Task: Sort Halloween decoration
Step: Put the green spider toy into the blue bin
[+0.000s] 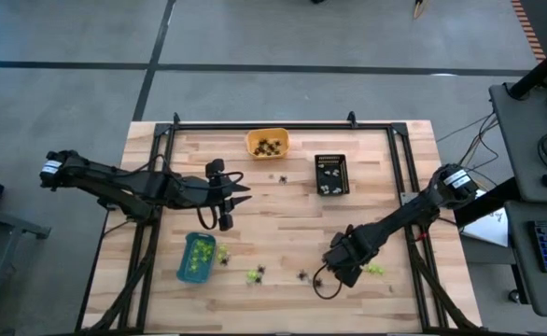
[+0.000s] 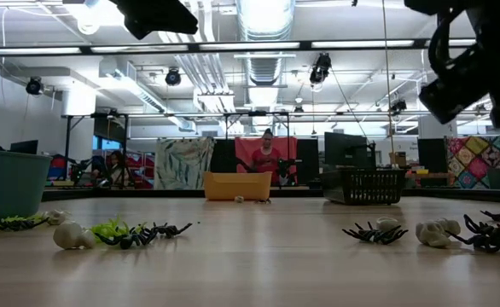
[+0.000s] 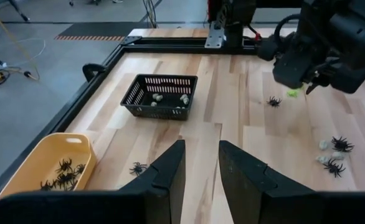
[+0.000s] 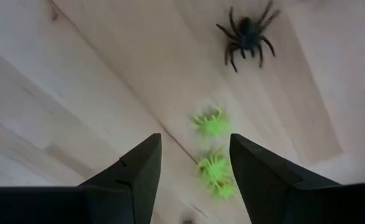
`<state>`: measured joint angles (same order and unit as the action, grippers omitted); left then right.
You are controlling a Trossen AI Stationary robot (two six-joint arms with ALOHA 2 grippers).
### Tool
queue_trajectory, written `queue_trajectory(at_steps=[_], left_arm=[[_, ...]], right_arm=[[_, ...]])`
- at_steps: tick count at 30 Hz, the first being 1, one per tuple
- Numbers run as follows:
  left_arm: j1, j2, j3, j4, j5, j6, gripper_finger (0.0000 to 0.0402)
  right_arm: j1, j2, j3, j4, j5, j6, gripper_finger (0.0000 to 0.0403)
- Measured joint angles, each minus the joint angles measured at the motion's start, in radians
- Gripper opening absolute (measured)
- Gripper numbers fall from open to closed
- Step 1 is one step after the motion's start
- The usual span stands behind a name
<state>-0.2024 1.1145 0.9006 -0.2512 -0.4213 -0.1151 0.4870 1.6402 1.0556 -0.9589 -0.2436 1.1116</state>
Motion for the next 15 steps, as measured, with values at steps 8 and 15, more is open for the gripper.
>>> queue_trajectory(at_steps=[8,15], left_arm=[[0.0,0.002,0.0,0.0,0.0,-0.003,0.008],[0.0,0.002,0.0,0.0,0.0,-0.003,0.008]], right_arm=[[0.0,0.0,-0.057,0.063,-0.001,0.038,0.018],[0.0,0.0,-0.085,0.122,-0.001,0.041,0.0147]])
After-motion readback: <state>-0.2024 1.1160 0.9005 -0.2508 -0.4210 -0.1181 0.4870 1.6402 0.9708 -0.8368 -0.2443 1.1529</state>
